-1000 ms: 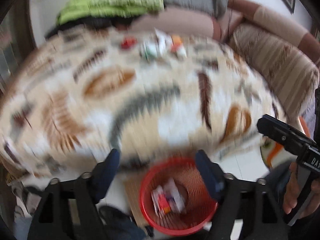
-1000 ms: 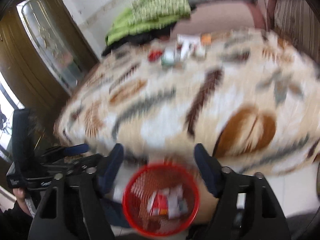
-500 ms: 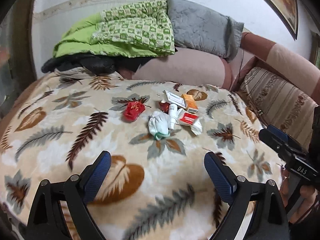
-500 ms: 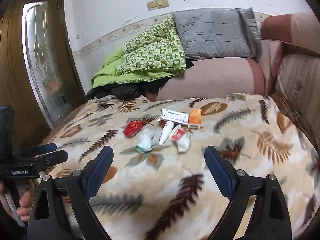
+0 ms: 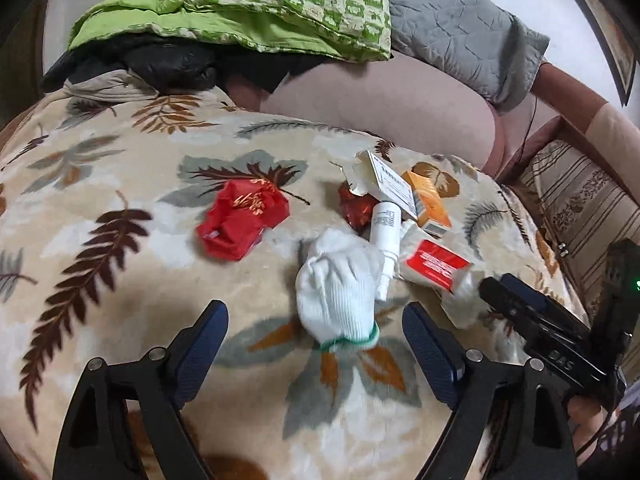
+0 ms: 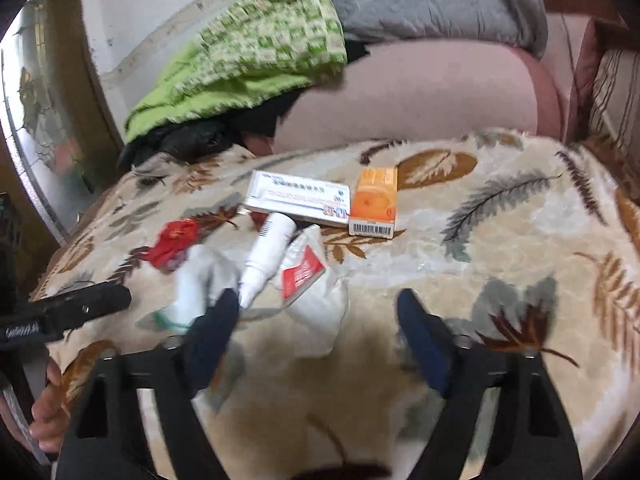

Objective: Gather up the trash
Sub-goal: 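Grasp the white glove with the left tool while the right tool grasps the red-white wrapper, then carry the glove and wrapper to the red basket and release both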

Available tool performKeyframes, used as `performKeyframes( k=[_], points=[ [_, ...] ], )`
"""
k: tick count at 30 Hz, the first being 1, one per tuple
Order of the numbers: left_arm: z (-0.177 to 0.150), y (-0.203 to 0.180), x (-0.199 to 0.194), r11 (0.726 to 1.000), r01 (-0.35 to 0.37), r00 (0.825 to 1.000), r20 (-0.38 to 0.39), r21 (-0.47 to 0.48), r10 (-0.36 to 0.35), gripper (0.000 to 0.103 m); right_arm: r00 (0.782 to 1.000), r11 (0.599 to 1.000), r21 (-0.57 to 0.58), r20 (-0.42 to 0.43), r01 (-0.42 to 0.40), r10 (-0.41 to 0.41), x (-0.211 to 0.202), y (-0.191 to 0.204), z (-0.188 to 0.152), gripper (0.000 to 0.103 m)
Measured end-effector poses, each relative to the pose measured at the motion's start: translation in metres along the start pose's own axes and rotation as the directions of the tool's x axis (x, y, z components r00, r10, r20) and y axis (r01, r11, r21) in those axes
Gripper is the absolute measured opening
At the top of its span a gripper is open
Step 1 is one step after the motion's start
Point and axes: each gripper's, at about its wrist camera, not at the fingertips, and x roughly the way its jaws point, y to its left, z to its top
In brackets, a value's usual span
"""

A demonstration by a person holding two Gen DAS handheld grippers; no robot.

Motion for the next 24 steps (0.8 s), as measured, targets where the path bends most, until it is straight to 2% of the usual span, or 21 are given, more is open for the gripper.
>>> performKeyframes(
  k=[2, 4, 7, 9, 11, 14, 17, 24],
  points=[
    [0.004, -0.003, 0.014, 1.0, -0.01, 1.0, -0.022, 0.003, 0.01, 0.089, 1.0, 1.0, 0.015, -0.014, -0.011, 0.011, 0.016, -0.003, 0.005, 0.068],
    [0.006, -0.005, 0.028, 1.0, -0.026, 0.998, -0.049, 0.009, 0.026, 0.078, 0.999, 1.0, 0.02, -0.037, -0.013, 0.014, 0.029, -0.004, 0.006, 0.064],
    [0.006, -0.005, 0.045, 1.0, -0.003, 0.995, -0.098, 0.003, 0.003, 0.062, 0.996, 0.999, 0.028, -0.084, -0.033, 0.036, 0.047, -0.003, 0.004, 0.059],
    [0.003, -0.003, 0.052, 1.0, 0.001, 0.993, -0.121, -0.001, -0.001, 0.031, 0.992, 0.999, 0.026, -0.116, -0.038, 0.04, 0.054, -0.002, 0.001, 0.048],
    [0.0, -0.003, 0.052, 1.0, -0.008, 0.992, -0.126, -0.005, 0.007, 0.014, 0.993, 0.999, 0.024, -0.111, -0.041, 0.043, 0.051, -0.001, 0.0, 0.044],
    [-0.002, -0.005, 0.042, 1.0, -0.01, 0.993, -0.119, 0.0, 0.01, 0.009, 0.994, 0.999, 0.025, -0.107, -0.034, 0.036, 0.042, 0.0, -0.004, 0.042],
    [-0.005, -0.007, 0.021, 1.0, -0.011, 0.995, -0.101, 0.003, 0.012, 0.008, 0.996, 1.0, 0.022, -0.082, -0.021, 0.023, 0.018, 0.002, -0.007, 0.041],
    [-0.023, -0.005, -0.082, 0.999, 0.046, 0.999, 0.0, -0.028, -0.046, 0.007, 0.999, 0.999, 0.025, 0.027, -0.023, 0.022, -0.079, 0.029, -0.009, 0.04]
  ],
)
